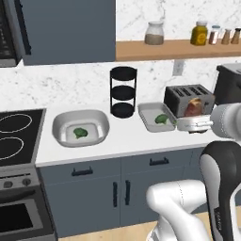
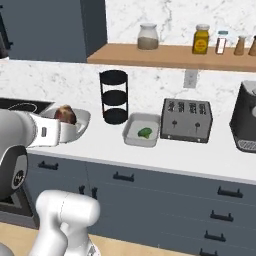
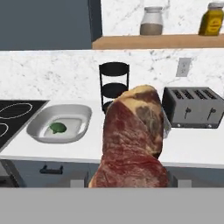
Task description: Place one broccoli and one steak in each tupperware on the nearby counter, to pack two identical lunches.
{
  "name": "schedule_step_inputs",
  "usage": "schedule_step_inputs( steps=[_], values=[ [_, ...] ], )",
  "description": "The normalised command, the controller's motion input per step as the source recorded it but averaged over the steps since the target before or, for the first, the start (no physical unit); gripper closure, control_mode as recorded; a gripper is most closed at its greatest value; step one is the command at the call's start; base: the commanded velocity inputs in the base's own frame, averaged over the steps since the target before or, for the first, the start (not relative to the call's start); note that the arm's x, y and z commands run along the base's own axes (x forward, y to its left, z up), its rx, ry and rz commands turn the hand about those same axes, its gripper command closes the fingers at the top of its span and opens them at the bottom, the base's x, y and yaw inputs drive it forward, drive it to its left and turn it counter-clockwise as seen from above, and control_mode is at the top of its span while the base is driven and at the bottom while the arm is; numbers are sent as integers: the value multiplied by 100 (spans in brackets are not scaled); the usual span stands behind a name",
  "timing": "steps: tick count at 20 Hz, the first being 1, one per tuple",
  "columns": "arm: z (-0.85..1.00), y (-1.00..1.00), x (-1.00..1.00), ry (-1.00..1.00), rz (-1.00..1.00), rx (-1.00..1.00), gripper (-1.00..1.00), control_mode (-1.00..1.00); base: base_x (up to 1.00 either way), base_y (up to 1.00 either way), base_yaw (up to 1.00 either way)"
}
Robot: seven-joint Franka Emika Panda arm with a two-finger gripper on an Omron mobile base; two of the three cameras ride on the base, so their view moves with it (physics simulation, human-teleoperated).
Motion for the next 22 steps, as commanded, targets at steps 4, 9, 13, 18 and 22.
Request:
schedule_step_inputs(
  steps=[4, 9, 13, 18, 22],
  values=[
    [0, 0, 0, 0, 0, 0, 100, 100, 24, 100, -4],
    [0, 0, 0, 0, 0, 0, 100, 100, 40, 79, -7],
    [0, 0, 0, 0, 0, 0, 100, 100, 59, 24, -8],
    [0, 0, 0, 0, 0, 0, 100, 100, 16, 4, -5],
    [-28, 0, 39, 0, 0, 0, 100, -100, 4, 0, 0]
  ],
)
